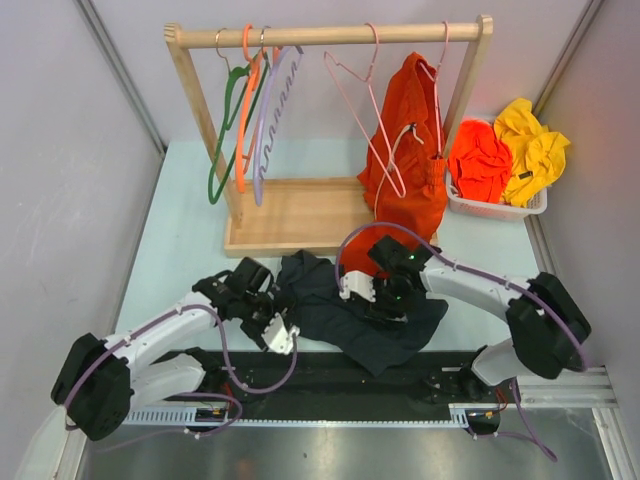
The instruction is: Place the shorts on the hanger
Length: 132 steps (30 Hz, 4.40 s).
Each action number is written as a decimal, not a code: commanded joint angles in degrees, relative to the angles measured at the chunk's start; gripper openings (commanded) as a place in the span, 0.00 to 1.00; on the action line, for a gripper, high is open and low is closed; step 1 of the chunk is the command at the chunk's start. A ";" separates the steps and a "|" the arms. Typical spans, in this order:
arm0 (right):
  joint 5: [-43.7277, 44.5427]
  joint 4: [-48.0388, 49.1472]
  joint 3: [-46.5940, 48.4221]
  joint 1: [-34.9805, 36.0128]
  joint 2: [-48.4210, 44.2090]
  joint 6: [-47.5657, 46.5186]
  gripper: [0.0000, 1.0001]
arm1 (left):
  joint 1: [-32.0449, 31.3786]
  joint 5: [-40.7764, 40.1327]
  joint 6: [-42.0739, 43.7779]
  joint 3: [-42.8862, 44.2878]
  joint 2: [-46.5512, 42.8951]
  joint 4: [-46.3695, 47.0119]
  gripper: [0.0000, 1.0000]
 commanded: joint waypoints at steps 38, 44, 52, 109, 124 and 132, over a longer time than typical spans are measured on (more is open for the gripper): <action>-9.71 -1.52 -3.00 6.62 -23.46 -2.07 0.81 | 19.33 19.26 -64.21 28.02 32.21 -5.28 0.00; -5.67 4.28 -9.95 14.45 -21.44 -7.96 0.81 | 21.00 19.00 -64.56 27.32 31.25 -5.10 0.00; 6.28 21.94 -16.73 14.73 -12.30 -7.45 0.54 | 22.06 17.42 -62.63 23.19 27.30 -5.45 0.00; 15.05 32.92 -19.01 18.23 -26.55 -3.31 0.76 | 34.19 18.99 -61.31 25.65 32.66 -10.46 0.23; 22.74 43.61 -17.71 13.41 -23.19 -2.18 0.00 | 38.94 20.05 -38.66 21.52 20.90 -19.60 0.57; 14.39 30.85 -12.68 12.08 -33.47 2.05 0.00 | 38.41 20.58 -42.94 19.84 15.34 -8.01 0.80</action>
